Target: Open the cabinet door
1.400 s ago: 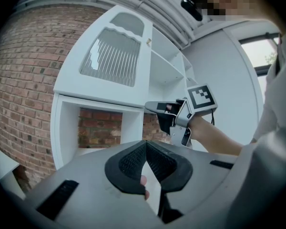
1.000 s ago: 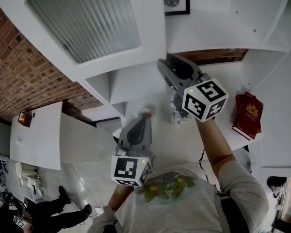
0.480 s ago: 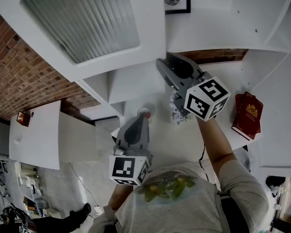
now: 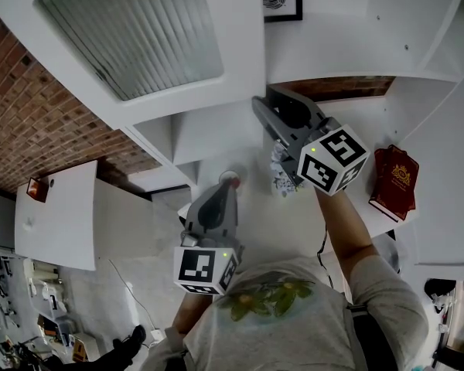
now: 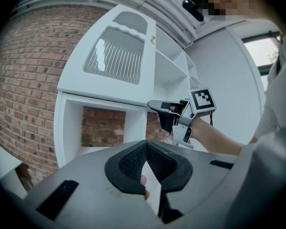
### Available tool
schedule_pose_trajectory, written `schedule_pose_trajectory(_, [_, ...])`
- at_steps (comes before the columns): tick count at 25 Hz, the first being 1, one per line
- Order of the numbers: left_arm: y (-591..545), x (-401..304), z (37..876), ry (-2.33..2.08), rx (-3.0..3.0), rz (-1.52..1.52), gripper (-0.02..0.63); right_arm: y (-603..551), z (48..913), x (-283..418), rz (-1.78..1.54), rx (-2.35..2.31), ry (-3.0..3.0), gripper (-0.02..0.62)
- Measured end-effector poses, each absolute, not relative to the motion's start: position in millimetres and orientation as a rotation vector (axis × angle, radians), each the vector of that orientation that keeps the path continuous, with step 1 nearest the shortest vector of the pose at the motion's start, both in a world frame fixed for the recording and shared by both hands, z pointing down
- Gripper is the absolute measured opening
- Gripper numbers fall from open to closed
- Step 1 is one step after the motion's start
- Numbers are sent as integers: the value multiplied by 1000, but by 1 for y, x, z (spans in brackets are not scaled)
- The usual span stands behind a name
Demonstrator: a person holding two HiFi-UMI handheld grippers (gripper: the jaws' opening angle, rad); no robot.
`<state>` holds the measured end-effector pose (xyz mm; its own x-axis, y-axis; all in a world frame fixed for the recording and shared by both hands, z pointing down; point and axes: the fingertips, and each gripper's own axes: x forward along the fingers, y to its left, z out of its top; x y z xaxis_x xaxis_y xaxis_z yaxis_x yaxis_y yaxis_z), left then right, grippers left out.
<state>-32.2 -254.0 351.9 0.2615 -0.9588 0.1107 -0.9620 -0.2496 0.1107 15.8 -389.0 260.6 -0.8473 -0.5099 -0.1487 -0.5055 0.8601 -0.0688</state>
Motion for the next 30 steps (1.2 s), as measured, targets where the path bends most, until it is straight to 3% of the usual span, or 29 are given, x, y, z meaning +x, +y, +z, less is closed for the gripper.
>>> schedule_pose_trajectory(30, [-209,-43,340,-1728,2455,26,11,-337,259,23,78,-1022,2854,98])
